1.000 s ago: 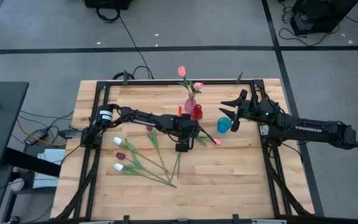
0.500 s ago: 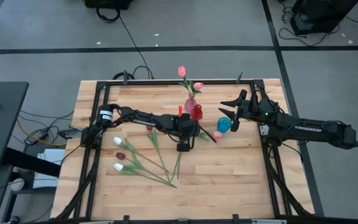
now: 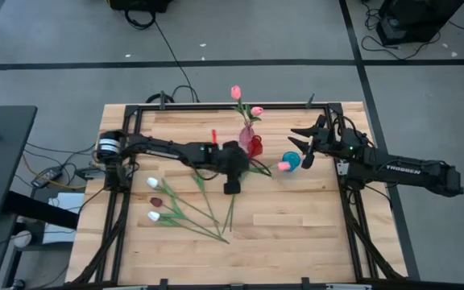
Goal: Sort flowers into vase by color
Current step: Put the pink flower into the pink vase
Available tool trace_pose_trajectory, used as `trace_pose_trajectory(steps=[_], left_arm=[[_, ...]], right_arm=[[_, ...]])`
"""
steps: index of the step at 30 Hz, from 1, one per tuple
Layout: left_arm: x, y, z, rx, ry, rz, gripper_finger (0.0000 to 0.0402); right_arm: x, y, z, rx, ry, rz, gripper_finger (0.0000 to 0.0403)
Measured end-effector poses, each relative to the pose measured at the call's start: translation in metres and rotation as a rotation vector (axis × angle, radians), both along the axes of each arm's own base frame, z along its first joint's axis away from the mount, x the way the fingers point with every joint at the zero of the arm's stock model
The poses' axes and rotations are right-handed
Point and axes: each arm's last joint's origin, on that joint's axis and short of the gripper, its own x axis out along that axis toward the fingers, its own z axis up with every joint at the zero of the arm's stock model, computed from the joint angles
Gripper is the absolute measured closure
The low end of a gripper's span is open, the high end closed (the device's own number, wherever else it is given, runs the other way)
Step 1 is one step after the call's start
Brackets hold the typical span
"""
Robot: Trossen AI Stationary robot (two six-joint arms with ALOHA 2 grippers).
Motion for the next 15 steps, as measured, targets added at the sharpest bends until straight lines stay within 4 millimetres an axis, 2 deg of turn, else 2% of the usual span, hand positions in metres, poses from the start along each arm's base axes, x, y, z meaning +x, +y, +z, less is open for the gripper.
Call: trace_pose_trajectory(steps=[8,15], left_arm=[[-0.046,0.010,0.000,0.013,-0.333,0.079,0.0395],[-0.068,0.009,0.000,0.089,-0.622,0.082,0.0395]], right_arm=[[0.001,0.001,-0.002,0.026,0.009,0.020,0.0252],[0.003,0.001,-0.003,0.040,0.014,0.030,0.0252]])
